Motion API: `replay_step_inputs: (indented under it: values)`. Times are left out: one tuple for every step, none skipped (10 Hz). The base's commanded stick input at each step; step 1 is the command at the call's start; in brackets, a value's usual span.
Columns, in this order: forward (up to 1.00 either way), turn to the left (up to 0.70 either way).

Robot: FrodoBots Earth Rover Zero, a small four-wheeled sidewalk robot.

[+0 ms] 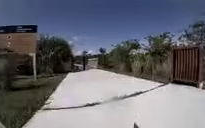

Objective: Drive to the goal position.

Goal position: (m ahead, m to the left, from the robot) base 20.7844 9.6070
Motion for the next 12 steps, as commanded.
replay_step_inputs:
  values:
    - [0.85,0.00]
    - [0.85,0.00]
    - [0.85,0.00]
    - [0.85,0.00]
    - [0.85,0.00]
    - [0.85,0.00]
    - [0.85,0.00]
    - [0.85,0.00]
    - [0.85,0.00]
    - [0.85,0.00]
    - [0.85,0.00]
    - [0.85,0.00]
